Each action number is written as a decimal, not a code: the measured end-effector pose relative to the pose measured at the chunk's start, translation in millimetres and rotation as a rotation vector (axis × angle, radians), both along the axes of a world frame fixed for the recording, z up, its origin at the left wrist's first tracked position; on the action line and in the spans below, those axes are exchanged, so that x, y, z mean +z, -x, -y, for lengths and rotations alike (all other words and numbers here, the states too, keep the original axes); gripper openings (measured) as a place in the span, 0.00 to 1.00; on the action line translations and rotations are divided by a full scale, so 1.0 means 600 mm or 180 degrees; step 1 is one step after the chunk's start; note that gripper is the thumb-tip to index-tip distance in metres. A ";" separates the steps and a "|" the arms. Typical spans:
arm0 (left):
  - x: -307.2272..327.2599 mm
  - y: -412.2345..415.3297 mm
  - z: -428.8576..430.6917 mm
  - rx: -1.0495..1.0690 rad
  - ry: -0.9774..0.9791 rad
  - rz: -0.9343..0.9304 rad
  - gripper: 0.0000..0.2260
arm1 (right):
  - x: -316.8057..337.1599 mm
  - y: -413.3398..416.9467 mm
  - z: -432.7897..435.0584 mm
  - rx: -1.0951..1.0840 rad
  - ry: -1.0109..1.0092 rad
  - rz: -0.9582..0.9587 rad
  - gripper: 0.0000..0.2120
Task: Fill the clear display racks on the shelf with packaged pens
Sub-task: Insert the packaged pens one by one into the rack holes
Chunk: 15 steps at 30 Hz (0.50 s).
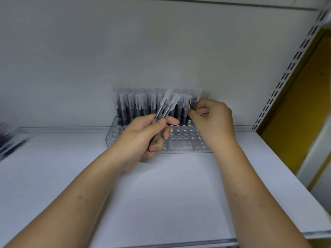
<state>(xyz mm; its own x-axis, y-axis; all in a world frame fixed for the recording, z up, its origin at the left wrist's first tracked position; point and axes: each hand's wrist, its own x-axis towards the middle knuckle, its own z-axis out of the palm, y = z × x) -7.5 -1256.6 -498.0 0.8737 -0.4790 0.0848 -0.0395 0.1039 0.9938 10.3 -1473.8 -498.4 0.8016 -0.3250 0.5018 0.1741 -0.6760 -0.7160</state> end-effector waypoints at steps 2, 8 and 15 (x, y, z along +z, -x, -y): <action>0.000 0.000 0.000 0.0009 -0.0002 -0.0002 0.13 | -0.001 0.001 0.001 -0.0033 -0.0004 -0.0021 0.03; 0.001 -0.001 0.000 0.0013 -0.0029 0.0029 0.13 | -0.002 0.004 0.003 -0.0047 0.0072 -0.0234 0.06; 0.000 -0.001 0.000 -0.0032 0.0025 0.0013 0.13 | 0.003 0.009 0.009 -0.0091 -0.0112 0.0030 0.04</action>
